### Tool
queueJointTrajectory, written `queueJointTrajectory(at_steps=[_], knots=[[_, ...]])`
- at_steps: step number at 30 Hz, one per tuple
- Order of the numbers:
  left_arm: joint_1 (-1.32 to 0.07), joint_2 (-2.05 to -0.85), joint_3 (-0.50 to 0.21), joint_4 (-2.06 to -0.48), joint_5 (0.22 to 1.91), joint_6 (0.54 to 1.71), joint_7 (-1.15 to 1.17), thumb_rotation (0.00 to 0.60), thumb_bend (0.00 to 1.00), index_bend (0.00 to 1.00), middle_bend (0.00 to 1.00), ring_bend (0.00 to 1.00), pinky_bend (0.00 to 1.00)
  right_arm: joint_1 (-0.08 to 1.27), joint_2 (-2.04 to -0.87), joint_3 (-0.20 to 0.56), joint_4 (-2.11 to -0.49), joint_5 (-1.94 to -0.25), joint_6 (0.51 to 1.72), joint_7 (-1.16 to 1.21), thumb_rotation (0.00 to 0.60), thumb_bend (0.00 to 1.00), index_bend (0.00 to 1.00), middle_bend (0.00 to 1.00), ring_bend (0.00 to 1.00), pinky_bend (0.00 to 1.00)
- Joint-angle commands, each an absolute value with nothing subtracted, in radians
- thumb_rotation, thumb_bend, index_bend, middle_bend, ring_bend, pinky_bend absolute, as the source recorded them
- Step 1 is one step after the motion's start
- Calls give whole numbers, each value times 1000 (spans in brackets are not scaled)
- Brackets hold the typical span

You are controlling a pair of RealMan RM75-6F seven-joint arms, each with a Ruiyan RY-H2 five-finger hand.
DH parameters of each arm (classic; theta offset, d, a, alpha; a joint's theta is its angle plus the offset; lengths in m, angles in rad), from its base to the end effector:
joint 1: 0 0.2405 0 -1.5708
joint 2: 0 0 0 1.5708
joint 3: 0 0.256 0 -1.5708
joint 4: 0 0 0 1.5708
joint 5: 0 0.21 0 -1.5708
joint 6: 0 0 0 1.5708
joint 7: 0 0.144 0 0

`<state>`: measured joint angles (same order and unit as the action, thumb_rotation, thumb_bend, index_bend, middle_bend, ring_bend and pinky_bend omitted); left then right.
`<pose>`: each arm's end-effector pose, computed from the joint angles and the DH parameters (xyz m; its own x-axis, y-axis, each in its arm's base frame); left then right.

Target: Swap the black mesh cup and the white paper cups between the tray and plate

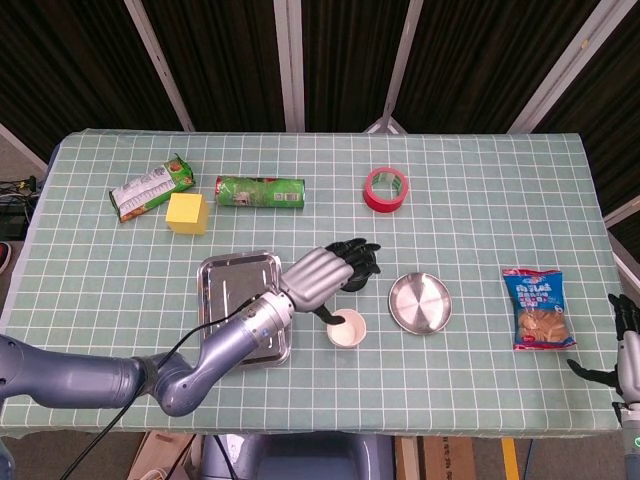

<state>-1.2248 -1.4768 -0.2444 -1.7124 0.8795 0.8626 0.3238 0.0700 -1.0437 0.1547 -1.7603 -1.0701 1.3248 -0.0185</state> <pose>0.0434 0.3423 -0.0126 0.4041 0.3250 0.8550 0.7325 -0.6749 -0.0897 -0.3426 -0.1845 0.1792 0.2426 -0.0592 0.9683 -0.8889 0.3863 0.2463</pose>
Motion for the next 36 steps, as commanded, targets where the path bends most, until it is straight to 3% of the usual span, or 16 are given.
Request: queueJointTrajectory(at_steps=[1,10,29,32,36], knots=[[-1255,-1503,-265,-1626,796,817,339,600,0,179,0,0,93,71,-1044,161,-1752,-1055,1319,-16,600,0,0,0,0,0],[-1320,-1617,-249,-1423,705,734,365,600,0,160,0,0,33,74,-1036,169,-1742,-1019,1296,-12,600,0,0,0,0,0],[-1328,-1850,-254,-1105,847,675,241,600,0,160,0,0,33,73,-1031,170,-1745,-1009,1293,-19,600,0,0,0,0,0],[-1330,-1878,-257,-1065,868,663,223,600,0,160,0,0,63,73,-1031,170,-1744,-1008,1291,-17,600,0,0,0,0,0],[-1330,-1904,-264,-1036,911,669,203,600,46,183,74,43,194,72,-1031,172,-1743,-1008,1293,-14,600,0,0,0,0,0]])
